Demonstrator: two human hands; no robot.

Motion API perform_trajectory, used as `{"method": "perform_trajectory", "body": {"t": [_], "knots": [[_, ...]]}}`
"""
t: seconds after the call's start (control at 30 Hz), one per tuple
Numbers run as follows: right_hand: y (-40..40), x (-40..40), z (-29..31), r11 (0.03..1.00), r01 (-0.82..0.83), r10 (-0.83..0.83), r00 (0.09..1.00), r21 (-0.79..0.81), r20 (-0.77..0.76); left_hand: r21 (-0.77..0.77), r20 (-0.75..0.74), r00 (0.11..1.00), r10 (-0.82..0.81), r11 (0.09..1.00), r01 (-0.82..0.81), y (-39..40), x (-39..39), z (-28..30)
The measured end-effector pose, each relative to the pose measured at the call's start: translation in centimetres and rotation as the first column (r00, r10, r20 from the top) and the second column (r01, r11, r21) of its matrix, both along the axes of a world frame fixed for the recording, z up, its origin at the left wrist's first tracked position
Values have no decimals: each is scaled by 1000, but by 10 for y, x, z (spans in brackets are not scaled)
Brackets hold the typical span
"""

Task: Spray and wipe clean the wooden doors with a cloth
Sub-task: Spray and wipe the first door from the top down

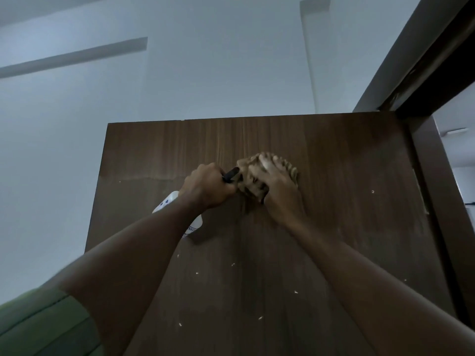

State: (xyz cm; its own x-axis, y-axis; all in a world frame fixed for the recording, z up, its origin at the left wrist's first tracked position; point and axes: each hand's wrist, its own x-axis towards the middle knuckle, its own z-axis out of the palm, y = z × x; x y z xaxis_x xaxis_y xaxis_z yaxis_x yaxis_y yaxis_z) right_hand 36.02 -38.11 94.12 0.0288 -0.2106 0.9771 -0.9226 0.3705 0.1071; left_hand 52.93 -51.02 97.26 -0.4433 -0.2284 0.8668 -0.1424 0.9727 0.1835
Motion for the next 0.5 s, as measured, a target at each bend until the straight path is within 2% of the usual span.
{"method": "perform_trajectory", "body": {"t": [0.1,0.17,0.27,0.37,0.43,0.5], "knots": [[-25,12,7,989,27,-12,995,-143,103,-19,12,1000,11,1000,-11,-11,9,3],[-44,23,-38,980,61,-58,998,-190,19,-10,9,1000,6,1000,-6,-22,17,3],[-56,31,-97,982,155,-170,975,-110,-143,2,50,999,-11,1000,11,-35,29,-2],[-48,34,-53,987,155,-158,983,-32,-94,-20,45,999,23,1000,-22,-44,37,-3],[-49,39,-3,985,152,-150,988,-82,21,-46,51,998,34,998,-31,-51,43,-2],[-62,47,15,974,143,-118,982,-177,146,-61,53,998,45,997,-42,-58,50,-3]]}}
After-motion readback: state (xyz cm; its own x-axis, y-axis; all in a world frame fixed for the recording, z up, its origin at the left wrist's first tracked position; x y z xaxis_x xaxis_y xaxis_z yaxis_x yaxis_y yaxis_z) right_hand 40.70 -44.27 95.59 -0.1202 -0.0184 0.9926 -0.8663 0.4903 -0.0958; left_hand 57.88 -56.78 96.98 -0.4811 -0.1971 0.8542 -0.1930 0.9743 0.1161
